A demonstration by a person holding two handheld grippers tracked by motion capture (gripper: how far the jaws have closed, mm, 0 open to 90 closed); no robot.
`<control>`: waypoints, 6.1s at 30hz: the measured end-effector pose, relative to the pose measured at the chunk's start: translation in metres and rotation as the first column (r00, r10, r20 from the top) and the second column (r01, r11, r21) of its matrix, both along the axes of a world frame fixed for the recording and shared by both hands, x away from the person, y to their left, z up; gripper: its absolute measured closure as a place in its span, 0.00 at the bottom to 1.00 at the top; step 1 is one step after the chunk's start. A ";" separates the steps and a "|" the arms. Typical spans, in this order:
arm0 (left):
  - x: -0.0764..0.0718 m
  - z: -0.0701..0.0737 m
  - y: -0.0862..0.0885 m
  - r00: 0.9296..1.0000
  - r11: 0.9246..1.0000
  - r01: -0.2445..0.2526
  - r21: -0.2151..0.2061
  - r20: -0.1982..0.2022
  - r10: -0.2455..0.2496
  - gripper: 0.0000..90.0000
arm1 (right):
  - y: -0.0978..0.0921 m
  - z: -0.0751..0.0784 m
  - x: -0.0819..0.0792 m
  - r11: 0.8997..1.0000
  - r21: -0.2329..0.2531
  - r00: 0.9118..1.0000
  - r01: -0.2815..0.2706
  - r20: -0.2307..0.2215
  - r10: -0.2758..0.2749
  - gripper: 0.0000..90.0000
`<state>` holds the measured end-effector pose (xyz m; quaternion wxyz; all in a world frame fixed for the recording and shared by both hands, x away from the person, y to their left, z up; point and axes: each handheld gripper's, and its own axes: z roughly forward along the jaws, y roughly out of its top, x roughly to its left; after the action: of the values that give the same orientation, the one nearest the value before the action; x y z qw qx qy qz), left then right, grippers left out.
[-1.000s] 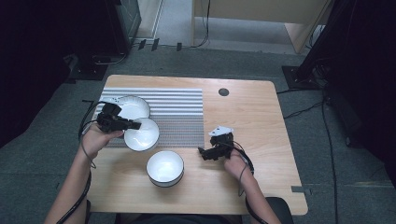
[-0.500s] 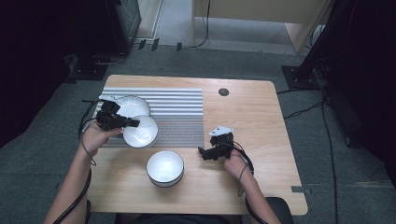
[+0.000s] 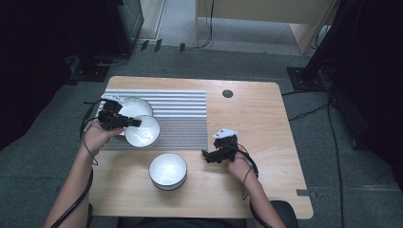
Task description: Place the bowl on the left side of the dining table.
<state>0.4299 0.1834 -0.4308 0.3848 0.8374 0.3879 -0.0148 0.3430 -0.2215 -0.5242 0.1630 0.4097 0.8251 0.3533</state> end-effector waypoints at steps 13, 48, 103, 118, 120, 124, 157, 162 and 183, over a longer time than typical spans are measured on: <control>0.009 -0.003 0.007 1.000 1.000 -0.018 -0.005 -0.014 0.018 0.90 | 0.000 0.000 0.000 1.000 0.000 1.000 0.000 -0.001 0.000 0.02; 0.038 -0.012 0.032 0.995 0.995 -0.100 0.006 -0.027 0.100 0.90 | 0.000 0.000 0.000 1.000 0.001 1.000 -0.001 0.001 0.001 0.02; 0.061 -0.036 0.062 0.964 0.964 -0.265 0.016 -0.023 0.265 0.90 | 0.000 0.000 0.000 1.000 0.002 1.000 0.002 -0.003 -0.002 0.02; 0.067 -0.040 0.068 0.955 0.956 -0.292 -0.003 -0.048 0.292 0.90 | 0.000 0.000 0.000 1.000 0.002 1.000 0.002 -0.002 -0.002 0.02; 0.067 -0.041 0.068 0.954 0.956 -0.295 -0.009 -0.051 0.294 0.89 | 0.000 0.000 0.000 1.000 0.002 1.000 0.002 -0.002 -0.002 0.02; 0.067 -0.041 0.069 0.955 0.956 -0.293 -0.009 -0.049 0.292 0.89 | 0.000 0.000 0.000 1.000 0.002 1.000 0.002 -0.002 -0.002 0.02; 0.059 -0.017 0.067 0.964 0.964 -0.267 -0.018 -0.023 0.267 0.62 | 0.000 0.000 0.000 1.000 0.002 1.000 0.002 -0.003 -0.002 0.02; 0.055 -0.010 0.069 0.964 0.964 -0.265 -0.033 -0.032 0.264 0.59 | 0.000 0.000 0.000 1.000 0.002 1.000 0.002 -0.002 -0.002 0.02; 0.040 0.010 0.051 0.980 0.979 -0.196 -0.048 -0.051 0.194 0.49 | 0.000 0.000 0.000 1.000 0.002 1.000 0.001 -0.002 -0.001 0.02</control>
<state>0.4704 0.2347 -0.4210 0.3972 0.7843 0.4764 -0.0066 0.3429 -0.2213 -0.5242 0.1621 0.4108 0.8247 0.3535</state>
